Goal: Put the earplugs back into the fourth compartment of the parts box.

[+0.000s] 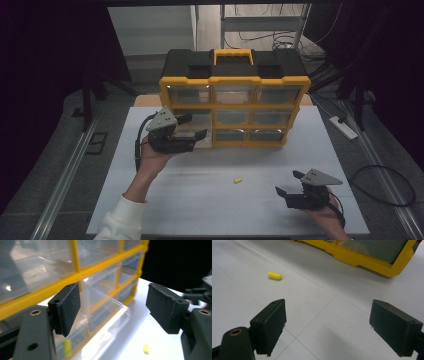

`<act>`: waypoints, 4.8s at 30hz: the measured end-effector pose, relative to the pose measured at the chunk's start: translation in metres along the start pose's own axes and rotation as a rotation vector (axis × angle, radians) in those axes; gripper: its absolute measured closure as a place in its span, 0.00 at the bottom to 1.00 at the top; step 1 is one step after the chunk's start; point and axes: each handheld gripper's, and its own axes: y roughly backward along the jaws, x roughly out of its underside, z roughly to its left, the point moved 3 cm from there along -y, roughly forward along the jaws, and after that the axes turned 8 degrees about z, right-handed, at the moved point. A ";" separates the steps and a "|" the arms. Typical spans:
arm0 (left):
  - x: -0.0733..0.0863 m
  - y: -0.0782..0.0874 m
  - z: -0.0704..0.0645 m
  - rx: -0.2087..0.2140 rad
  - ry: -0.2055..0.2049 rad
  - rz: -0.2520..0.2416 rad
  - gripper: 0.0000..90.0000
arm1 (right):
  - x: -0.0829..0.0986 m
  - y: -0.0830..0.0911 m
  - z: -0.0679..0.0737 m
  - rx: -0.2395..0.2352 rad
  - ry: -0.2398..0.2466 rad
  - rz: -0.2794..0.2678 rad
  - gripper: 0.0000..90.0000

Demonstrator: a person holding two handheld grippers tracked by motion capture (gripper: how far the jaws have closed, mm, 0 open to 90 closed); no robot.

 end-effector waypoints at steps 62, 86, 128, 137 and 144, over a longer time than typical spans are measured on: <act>0.064 -0.112 -0.074 0.218 -0.140 0.402 0.29 | 0.000 -0.001 0.001 -0.002 0.003 0.008 0.17; 0.088 -0.170 -0.072 0.172 -0.170 0.551 0.29 | 0.001 -0.002 0.001 -0.004 0.005 0.013 0.17; 0.037 -0.101 -0.072 0.209 -0.159 0.242 0.88 | 0.001 -0.001 0.001 0.002 0.011 0.012 0.17; 0.014 -0.065 -0.064 0.190 -0.152 0.135 0.88 | 0.001 -0.001 0.001 -0.001 0.009 0.010 0.17; 0.005 -0.043 -0.055 0.168 -0.142 0.078 0.88 | 0.001 -0.001 0.001 0.002 0.011 0.011 0.17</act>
